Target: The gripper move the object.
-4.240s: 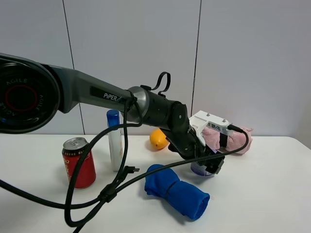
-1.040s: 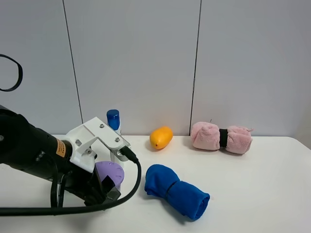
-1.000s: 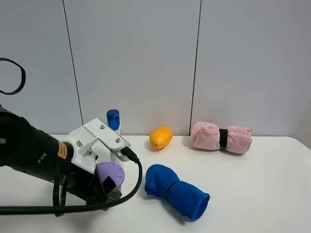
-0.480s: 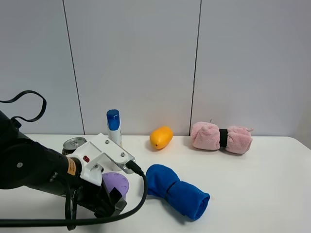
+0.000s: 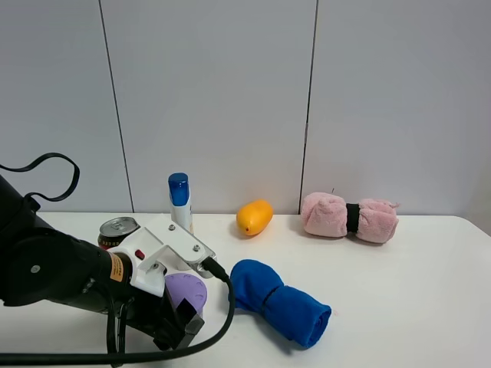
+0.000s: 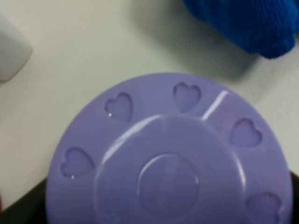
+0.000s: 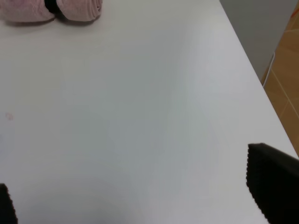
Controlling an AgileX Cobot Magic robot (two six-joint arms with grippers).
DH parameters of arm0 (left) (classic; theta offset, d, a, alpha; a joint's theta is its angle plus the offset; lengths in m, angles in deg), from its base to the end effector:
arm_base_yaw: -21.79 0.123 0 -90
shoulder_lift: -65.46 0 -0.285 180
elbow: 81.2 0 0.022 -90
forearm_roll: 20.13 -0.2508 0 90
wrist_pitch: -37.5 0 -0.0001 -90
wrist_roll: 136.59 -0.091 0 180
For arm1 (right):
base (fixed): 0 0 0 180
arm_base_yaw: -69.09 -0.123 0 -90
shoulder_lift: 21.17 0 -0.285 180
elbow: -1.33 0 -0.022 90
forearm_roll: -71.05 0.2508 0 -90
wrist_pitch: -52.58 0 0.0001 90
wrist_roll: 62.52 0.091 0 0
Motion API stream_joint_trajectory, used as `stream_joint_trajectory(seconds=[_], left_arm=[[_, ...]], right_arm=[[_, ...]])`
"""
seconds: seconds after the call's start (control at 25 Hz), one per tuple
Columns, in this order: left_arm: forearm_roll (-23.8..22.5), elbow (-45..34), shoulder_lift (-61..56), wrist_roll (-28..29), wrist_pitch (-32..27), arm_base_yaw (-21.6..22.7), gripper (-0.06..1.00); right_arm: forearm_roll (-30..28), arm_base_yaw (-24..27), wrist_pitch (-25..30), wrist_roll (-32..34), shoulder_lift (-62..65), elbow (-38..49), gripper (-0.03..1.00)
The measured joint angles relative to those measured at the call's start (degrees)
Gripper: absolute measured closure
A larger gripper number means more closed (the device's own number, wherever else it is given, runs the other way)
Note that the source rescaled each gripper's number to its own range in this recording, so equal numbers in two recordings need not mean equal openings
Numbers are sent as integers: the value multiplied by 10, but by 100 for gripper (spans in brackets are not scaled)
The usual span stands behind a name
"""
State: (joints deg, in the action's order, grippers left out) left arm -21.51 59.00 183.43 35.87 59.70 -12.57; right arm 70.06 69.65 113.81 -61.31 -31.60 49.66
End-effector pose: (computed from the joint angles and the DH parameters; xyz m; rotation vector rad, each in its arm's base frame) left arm 0.2575 -0.1771 0.0858 0.8790 2.2093 -0.2252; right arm 0.0015 -0.0014 0.2779 0.0328 2.0939 -0.0140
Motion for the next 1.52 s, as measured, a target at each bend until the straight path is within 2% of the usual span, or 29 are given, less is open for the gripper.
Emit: stream_joint_trajectory(seconds=[0.04,0.08,0.12,0.2,0.44,0.6,0.76,1.04,1.12,1.24,1.36,1.52], left_arm=[[0,0,0,7,-3,0,43],[0,0,0,12,-3,0,24],[0,0,-1,14,-3,0,11],[0,0,-6,16,-4,2,1],[-2,-1,-48,19,-25,5,-3],[-2,5,-127,19,-69,5,-3],[-2,50,-229,28,-179,5,-3],[-8,185,-337,34,-468,5,-3],[-20,222,-342,34,-558,7,-3],[-51,267,-342,34,-660,23,-3],[-91,294,-342,34,-707,48,-3],[-102,315,-342,34,-716,110,-3]], right_arm=[[0,0,0,0,0,0,-3],[0,0,0,0,0,0,-3],[0,0,0,0,0,0,-3],[0,0,0,0,0,0,-3],[0,0,0,0,0,0,-3],[0,0,0,0,0,0,-3],[0,0,0,0,0,0,-3],[0,0,0,0,0,0,-3],[0,0,0,0,0,0,-3],[0,0,0,0,0,0,-3],[0,0,0,0,0,0,-3],[0,0,0,0,0,0,-3]])
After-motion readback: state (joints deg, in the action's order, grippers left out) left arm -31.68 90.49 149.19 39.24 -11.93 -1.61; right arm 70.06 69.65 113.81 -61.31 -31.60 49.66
